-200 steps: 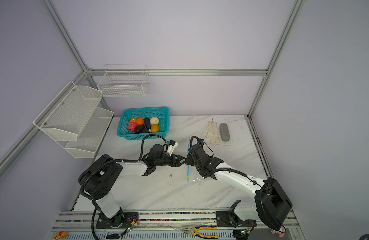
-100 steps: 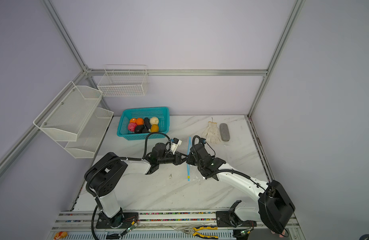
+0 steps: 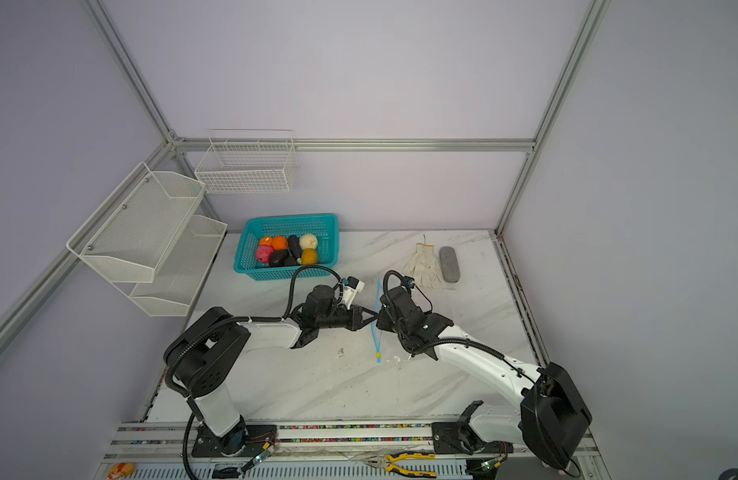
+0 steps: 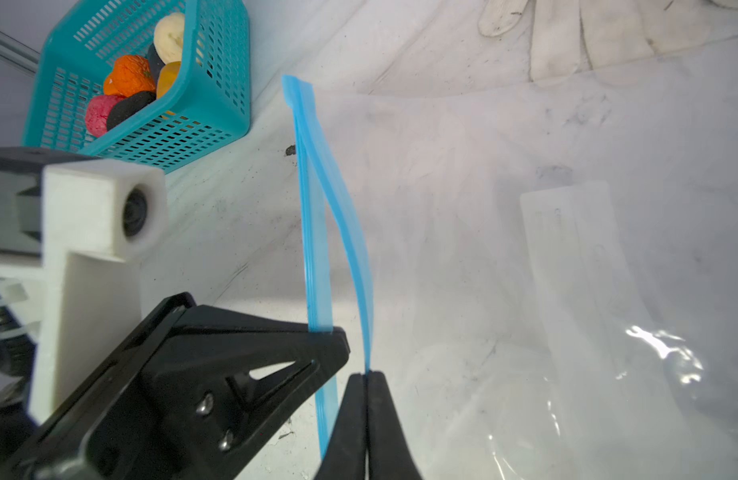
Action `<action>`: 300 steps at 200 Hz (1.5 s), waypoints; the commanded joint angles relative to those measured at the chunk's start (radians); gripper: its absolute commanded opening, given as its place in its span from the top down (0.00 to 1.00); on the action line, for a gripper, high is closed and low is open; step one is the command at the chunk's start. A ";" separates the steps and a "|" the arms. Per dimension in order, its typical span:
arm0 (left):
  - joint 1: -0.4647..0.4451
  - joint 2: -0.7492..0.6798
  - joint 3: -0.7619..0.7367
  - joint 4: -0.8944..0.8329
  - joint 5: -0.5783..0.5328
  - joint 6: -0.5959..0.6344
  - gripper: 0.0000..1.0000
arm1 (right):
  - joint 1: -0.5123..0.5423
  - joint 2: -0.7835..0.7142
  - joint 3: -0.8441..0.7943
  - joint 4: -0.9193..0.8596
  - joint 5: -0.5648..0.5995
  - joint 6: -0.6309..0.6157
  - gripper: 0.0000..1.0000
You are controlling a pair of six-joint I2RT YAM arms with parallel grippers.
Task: Place the food in the zip-top bag and seal the zipper
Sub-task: 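Grasp the other zipper lip with the left gripper beside the right gripper, then pull the zipper lips apart with both grippers to open the bag mouth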
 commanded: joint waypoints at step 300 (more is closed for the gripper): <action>-0.067 -0.013 0.192 -0.087 -0.090 -0.018 1.00 | 0.186 0.167 0.355 -0.668 0.461 0.277 1.00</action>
